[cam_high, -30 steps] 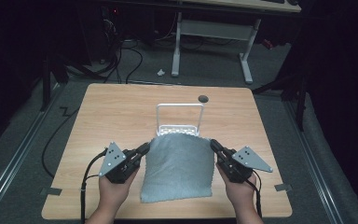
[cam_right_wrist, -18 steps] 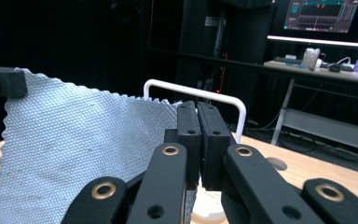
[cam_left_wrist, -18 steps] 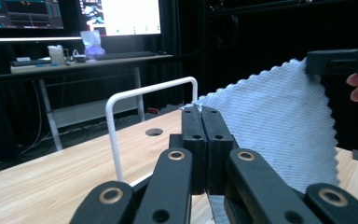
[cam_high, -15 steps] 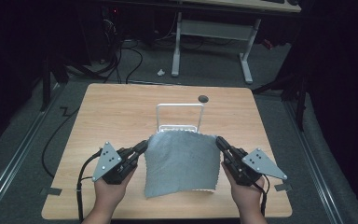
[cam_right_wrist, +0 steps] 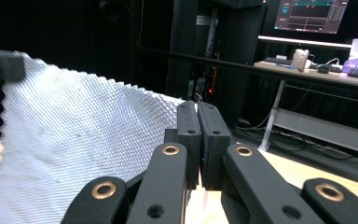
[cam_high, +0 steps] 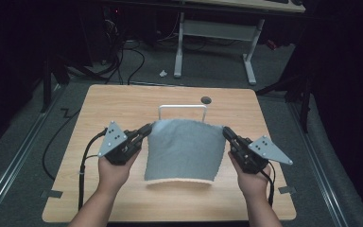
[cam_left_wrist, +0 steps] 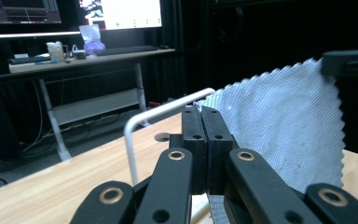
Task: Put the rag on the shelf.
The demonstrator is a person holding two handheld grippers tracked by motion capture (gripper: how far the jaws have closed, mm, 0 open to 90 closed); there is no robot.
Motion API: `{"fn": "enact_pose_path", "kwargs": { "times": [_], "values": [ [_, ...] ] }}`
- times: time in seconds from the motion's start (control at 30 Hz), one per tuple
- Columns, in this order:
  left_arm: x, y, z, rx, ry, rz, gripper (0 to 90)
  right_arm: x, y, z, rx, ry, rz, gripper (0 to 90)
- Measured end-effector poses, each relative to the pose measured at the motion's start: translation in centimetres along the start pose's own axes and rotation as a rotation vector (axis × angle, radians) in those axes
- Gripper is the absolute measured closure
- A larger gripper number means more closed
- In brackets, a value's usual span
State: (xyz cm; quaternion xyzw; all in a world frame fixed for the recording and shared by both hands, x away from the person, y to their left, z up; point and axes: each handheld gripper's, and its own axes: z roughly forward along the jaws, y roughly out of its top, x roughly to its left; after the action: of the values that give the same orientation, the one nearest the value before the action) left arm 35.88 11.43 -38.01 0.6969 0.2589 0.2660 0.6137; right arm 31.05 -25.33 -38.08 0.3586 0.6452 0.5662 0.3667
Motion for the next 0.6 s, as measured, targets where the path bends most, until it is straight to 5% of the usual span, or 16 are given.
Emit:
{"fn": "enact_pose_path", "kwargs": {
  "times": [0.23,0.33,0.5,0.6],
  "values": [
    [2.0,2.6,1.6,-0.005,0.039,0.039,89.5,-1.9,2.3,1.6,-0.001,0.013,0.018,89.5],
    [2.5,3.9,2.5,0.017,0.066,0.088,89.4,-2.4,3.3,2.6,0.001,0.01,0.022,89.5],
    [4.3,5.7,4.2,0.036,0.088,0.085,89.4,-3.6,4.9,4.6,0.002,0.003,0.038,89.5],
    [5.1,6.6,5.6,0.07,0.106,0.12,89.4,-4.8,5.8,6.5,0.005,-0.005,0.027,89.5]
  ]
}}
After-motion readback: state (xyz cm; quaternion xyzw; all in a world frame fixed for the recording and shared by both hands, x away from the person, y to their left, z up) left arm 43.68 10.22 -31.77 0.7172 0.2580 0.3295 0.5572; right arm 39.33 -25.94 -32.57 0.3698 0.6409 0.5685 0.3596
